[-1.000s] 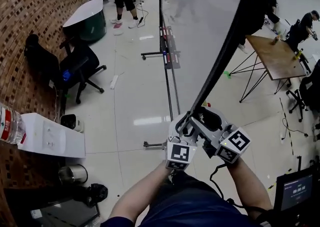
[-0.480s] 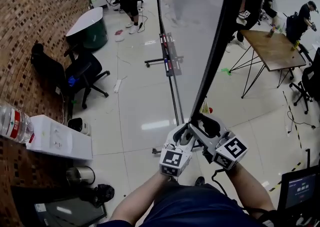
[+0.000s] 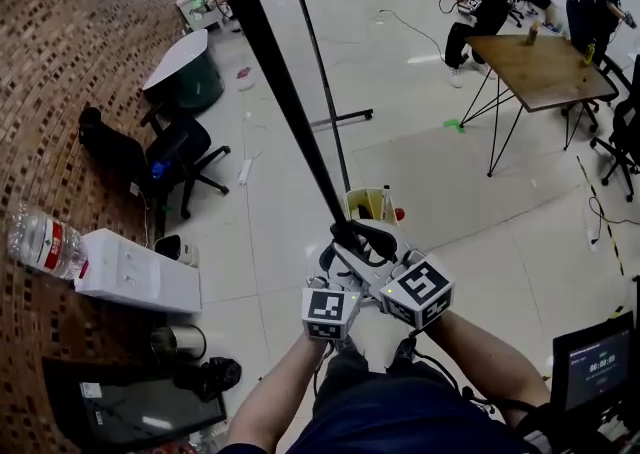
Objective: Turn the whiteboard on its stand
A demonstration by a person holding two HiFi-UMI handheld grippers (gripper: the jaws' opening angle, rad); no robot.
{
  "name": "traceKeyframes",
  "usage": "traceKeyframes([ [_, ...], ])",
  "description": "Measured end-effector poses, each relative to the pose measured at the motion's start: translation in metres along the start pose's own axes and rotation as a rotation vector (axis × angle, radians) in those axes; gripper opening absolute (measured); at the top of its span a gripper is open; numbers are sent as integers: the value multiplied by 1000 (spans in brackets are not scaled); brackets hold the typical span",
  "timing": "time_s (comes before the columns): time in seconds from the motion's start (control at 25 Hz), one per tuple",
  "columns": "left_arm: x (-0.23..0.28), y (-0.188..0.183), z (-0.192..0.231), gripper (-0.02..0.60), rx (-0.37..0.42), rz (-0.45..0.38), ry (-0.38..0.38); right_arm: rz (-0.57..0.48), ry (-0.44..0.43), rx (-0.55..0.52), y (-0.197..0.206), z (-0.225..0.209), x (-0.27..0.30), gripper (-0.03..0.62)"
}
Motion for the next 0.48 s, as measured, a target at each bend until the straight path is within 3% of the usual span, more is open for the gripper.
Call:
traceKeyframes([
  [0.16,-9,3,-10,198,-26,-7,-3,24,20,7,5,4,-13,170],
  [0.48,-9,3,-42,198,-30,-23,21,-25,74,-21,-5,6,-47,169],
])
Point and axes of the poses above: the fingertips, and each gripper's own axes: x forward along the fingers, z to its left, y out of its underside, the point moved 10 cm from there along -x, backward along the fingers, and after that the axes turned 13 degrees about -z, right-handed, at the moved point
